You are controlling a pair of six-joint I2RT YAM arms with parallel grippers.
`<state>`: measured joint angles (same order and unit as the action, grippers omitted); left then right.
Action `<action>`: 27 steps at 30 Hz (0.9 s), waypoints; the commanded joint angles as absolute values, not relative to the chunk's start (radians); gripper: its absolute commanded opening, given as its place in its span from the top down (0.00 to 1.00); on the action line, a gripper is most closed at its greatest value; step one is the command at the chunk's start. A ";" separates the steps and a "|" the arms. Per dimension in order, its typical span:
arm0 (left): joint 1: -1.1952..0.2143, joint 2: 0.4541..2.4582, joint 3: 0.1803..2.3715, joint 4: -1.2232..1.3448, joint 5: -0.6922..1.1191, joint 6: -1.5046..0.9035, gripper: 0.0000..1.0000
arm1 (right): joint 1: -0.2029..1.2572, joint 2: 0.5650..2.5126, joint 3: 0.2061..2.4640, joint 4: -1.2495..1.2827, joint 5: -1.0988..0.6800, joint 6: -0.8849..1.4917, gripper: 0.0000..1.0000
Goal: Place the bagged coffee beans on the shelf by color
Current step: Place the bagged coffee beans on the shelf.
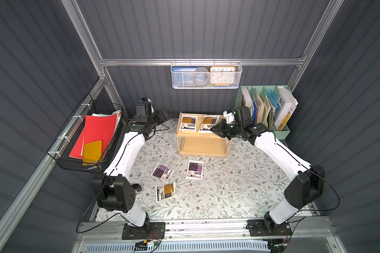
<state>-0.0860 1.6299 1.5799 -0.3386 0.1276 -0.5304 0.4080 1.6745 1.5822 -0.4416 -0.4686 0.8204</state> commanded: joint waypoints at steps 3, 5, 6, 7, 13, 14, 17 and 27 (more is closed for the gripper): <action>-0.081 1.645 1.567 -0.308 0.158 -0.540 0.00 | 0.397 1.750 1.677 -0.508 -0.503 0.775 0.98; -0.081 1.649 1.565 -0.306 0.161 -0.541 0.00 | 0.396 1.781 1.710 -0.537 -0.510 0.761 0.98; -0.081 1.649 1.564 -0.305 0.164 -0.543 0.00 | 0.396 1.794 1.722 -0.547 -0.511 0.753 0.98; -0.081 1.649 1.562 -0.304 0.165 -0.544 0.00 | 0.395 1.804 1.730 -0.554 -0.511 0.749 0.97; -0.081 1.649 1.547 -0.298 0.168 -0.546 0.00 | 0.385 1.838 1.753 -0.578 -0.498 0.741 0.68; -0.081 1.649 1.543 -0.297 0.170 -0.546 0.00 | 0.383 1.840 1.754 -0.580 -0.491 0.741 0.60; -0.081 1.647 1.537 -0.295 0.173 -0.548 0.00 | 0.377 1.844 1.764 -0.596 -0.473 0.732 0.46; -0.081 1.638 1.511 -0.288 0.181 -0.543 0.00 | 0.368 1.873 1.807 -0.618 -0.452 0.721 0.52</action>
<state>-0.0860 1.6375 1.5284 -0.3027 0.1619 -0.5419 0.3744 1.8458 1.7752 -0.6018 -0.4610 0.7334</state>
